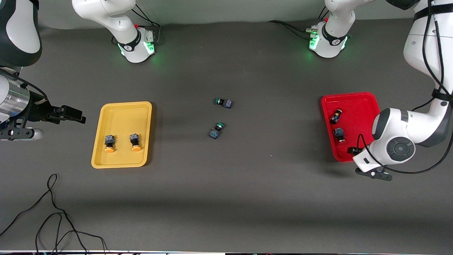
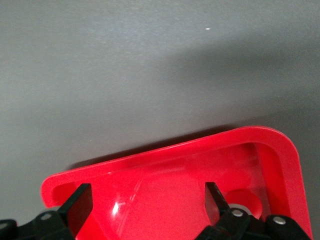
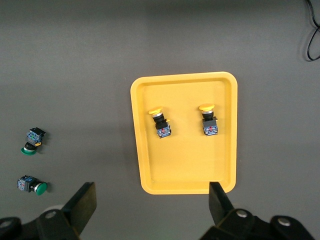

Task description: Place red and yellow buttons in trays

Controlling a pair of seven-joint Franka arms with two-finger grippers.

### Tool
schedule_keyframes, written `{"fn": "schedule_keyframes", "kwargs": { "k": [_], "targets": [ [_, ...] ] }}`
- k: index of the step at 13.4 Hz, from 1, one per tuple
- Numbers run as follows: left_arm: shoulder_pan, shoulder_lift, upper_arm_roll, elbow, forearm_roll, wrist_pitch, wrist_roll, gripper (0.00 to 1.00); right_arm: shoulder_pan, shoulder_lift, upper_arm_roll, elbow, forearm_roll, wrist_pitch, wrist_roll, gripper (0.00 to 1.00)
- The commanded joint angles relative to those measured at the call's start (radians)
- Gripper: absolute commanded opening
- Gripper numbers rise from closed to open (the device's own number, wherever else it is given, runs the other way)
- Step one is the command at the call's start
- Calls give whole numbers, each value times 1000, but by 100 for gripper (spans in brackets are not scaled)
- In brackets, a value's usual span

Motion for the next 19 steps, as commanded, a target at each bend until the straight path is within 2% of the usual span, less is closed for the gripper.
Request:
{"fn": "schedule_keyframes", "kwargs": {
  "k": [1, 3, 5, 7, 11, 12, 14, 16, 19],
  "targets": [
    [15, -41, -5, 28, -88, -51, -9, 100, -48, -35, 62, -24, -27, -2, 24, 100],
    [49, -129, -8, 24, -190, -115, 6, 100, -165, -47, 177, -24, -39, -2, 21, 100],
    [50, -245, -5, -1, -227, -166, 8, 100, -255, -55, 263, -24, -48, -4, 18, 100],
    [58, -391, -2, -67, -302, -206, 8, 100, -253, -59, 265, -23, -54, -6, 19, 100],
    [70, -692, 3, -272, -398, -189, 8, 100, -257, -73, 260, -17, -74, -12, 16, 100],
    [69, -727, 23, -282, -428, -200, 9, 100, -268, -79, 265, -18, -79, -12, 16, 100],
    [67, -727, 28, -253, -439, -202, 9, 100, -341, -91, 323, -20, -80, -12, 18, 100],
    [64, -700, 28, -184, -436, -237, 12, 100, -346, -99, 329, -18, -100, -12, 18, 100],
    [58, -698, 26, -139, -437, -295, 9, 100, -328, -119, 317, -20, -103, -15, 19, 100]
  ]
}}
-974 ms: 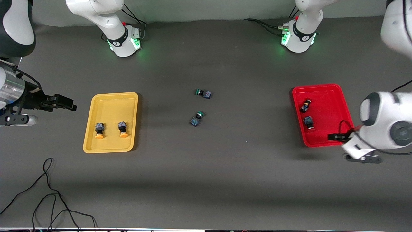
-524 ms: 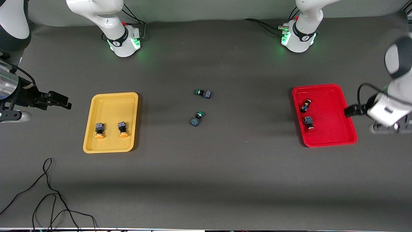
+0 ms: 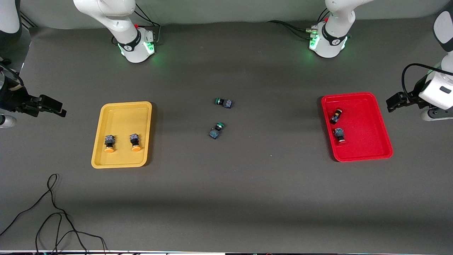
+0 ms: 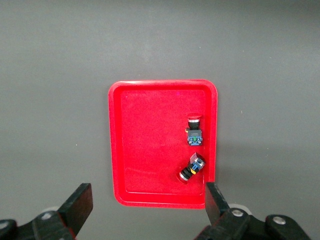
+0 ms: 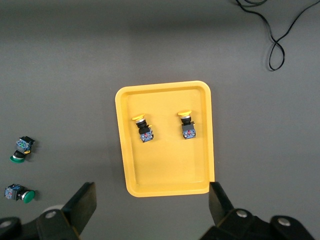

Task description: Place red and yellow buttons in trays

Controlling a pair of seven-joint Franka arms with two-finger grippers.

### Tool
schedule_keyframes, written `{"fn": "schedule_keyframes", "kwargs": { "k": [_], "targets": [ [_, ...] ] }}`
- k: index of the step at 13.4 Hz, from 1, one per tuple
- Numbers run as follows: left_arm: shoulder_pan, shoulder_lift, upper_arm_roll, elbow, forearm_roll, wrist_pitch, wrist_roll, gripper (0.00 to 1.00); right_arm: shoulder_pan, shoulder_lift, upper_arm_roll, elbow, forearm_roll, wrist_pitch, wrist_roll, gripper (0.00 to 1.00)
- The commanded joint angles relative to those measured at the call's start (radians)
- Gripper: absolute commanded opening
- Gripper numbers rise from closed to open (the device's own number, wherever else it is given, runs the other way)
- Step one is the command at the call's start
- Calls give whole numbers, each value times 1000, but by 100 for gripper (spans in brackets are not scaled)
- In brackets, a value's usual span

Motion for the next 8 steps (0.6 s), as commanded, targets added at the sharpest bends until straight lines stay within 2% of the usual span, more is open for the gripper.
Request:
{"fn": "schedule_keyframes", "kwargs": {
  "k": [1, 5, 6, 8],
  "targets": [
    [-7, 18, -2, 63, -14, -39, 9, 100, 13, -37, -7, -20, -37, -11, 19, 100],
    [-21, 30, 1, 76, -15, -57, 52, 100, 34, -41, -27, -22, -39, -11, 19, 100],
    [-68, 28, 35, 73, -14, -68, 52, 100, 34, -44, -27, -22, -39, -11, 19, 100],
    [-260, 28, 228, 70, -9, -70, 51, 100, 33, -47, -30, -25, -39, -20, 18, 100]
  ]
}}
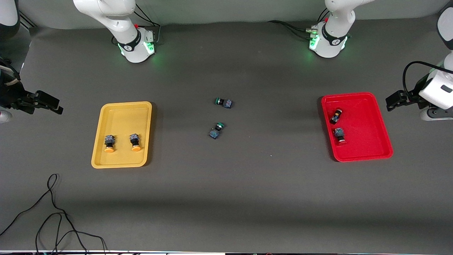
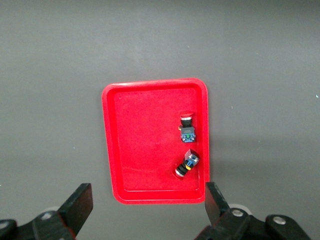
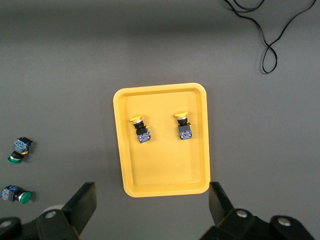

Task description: Place red and yellow buttons in trays

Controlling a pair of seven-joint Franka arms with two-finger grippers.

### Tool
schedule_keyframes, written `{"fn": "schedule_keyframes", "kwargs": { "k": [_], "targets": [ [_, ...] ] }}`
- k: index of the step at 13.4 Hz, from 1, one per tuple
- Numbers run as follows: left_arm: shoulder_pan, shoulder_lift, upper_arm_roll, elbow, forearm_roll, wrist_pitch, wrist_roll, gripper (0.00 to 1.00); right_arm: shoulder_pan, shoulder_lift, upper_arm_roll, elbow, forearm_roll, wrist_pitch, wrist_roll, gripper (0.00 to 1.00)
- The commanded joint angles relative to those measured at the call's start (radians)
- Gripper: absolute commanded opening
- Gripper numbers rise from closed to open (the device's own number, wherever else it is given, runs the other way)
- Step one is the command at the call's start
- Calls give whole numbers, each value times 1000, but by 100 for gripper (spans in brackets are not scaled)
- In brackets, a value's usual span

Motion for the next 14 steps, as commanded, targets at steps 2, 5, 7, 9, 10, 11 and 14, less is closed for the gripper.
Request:
{"fn": "schedule_keyframes", "kwargs": {
  "k": [2, 5, 7, 9, 10, 11, 14],
  "targets": [
    [-265, 6, 251, 16, -1, -27, 17, 100, 19, -27, -17, -23, -23, -19, 18, 100],
    [-288, -6, 267, -6, -3, -29, 17, 100, 19, -19, -17, -20, -23, -19, 18, 100],
    [-277, -6, 269, -10, -3, -29, 17, 100, 21, -19, -16, -23, -23, -19, 19, 100],
    [-274, -6, 269, -14, -3, -33, 17, 100, 21, -17, -17, -23, -23, -19, 19, 100],
    [-273, -6, 269, -12, -3, -47, 15, 100, 21, -16, -16, -21, -23, -22, 18, 100],
    [-271, -4, 270, -14, -1, -52, 15, 100, 19, -8, -16, -14, -21, -23, 27, 100],
    [-262, 0, 270, -7, 2, -42, 17, 100, 16, -8, -17, -6, -11, -23, 18, 100]
  ]
}}
